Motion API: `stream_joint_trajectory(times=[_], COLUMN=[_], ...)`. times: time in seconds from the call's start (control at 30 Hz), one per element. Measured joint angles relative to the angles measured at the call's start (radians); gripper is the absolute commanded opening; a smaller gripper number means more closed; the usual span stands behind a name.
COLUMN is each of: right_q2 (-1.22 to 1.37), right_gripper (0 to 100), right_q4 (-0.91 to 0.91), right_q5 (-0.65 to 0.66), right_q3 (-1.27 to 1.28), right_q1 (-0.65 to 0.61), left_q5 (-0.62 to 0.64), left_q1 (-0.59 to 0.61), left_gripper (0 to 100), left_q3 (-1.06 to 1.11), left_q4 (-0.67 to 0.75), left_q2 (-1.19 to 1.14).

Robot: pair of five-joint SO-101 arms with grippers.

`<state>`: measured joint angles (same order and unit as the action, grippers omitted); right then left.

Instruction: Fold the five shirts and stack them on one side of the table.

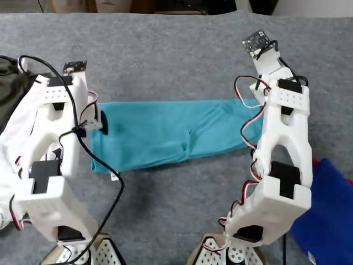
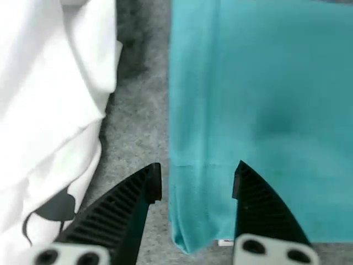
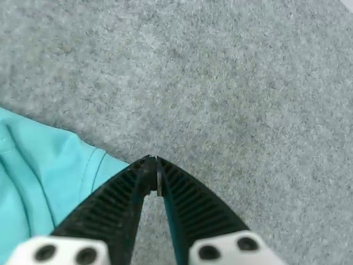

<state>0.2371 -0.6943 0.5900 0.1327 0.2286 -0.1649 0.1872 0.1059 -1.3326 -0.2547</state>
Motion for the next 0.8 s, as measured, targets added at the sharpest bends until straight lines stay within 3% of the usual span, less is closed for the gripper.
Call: stream_joint_trajectory(times=[0.8], right_q2=[0.000], right_gripper=[0.7], right_q4=[0.000], right_q5=[0.012], right_q3=[0.000], right_q1=[0.000], left_q5=[-0.032], left_q1=[0.021], left_gripper=[21], left_q3=[-0.049], left_q4=[0.005], left_q2=[-0.118])
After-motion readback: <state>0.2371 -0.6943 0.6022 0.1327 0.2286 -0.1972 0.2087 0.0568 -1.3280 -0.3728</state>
